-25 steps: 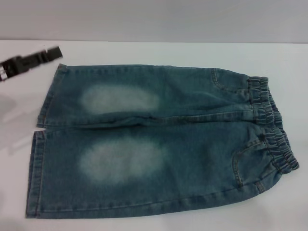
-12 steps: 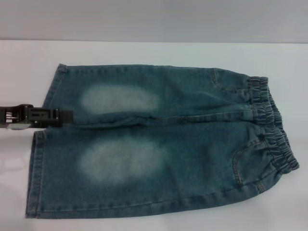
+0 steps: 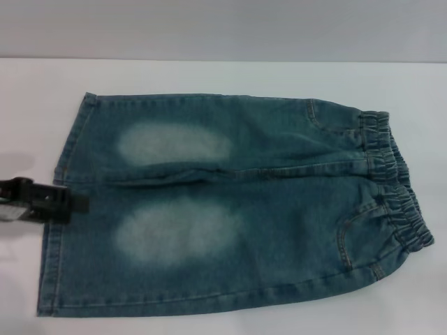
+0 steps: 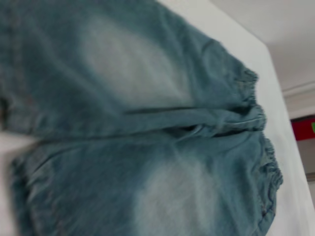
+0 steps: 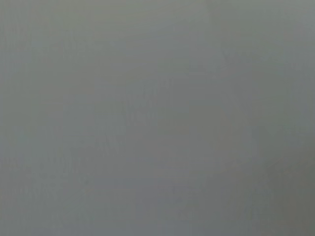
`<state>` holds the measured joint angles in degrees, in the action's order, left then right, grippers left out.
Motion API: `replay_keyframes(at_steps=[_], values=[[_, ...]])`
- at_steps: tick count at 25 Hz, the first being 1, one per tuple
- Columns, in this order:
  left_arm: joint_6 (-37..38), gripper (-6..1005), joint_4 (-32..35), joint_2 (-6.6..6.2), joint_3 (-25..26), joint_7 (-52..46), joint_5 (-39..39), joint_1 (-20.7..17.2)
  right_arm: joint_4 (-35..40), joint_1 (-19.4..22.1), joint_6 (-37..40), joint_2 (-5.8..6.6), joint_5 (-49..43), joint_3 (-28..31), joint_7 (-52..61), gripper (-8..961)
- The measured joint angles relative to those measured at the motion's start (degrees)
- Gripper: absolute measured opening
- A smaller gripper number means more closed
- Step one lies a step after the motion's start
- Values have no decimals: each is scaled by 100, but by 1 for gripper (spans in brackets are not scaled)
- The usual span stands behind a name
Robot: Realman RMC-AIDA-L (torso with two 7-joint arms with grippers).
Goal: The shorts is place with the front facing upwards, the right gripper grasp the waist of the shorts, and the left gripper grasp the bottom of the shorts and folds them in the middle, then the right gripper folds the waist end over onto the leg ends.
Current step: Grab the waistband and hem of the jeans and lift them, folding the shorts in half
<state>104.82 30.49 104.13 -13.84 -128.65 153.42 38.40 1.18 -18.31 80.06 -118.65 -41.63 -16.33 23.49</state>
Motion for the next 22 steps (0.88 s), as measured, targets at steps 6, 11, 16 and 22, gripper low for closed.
replay_keyframes(at_steps=[6, 11, 16, 22], values=[[25, 725, 5, -78, -41, -407, 14, -277, 111, -167, -253, 0, 0, 10, -2, 665], [30, 724, 8, -119, -65, -665, 18, -551, 146, -266, -270, 3, 1, 2, -9, 665], [15, 723, -1, -71, -89, -679, 38, -751, 223, -392, -278, 10, 4, -1, 21, 666], [-104, 716, 9, 46, -194, -680, 49, -872, 232, -476, -334, 14, 6, -3, 41, 665]])
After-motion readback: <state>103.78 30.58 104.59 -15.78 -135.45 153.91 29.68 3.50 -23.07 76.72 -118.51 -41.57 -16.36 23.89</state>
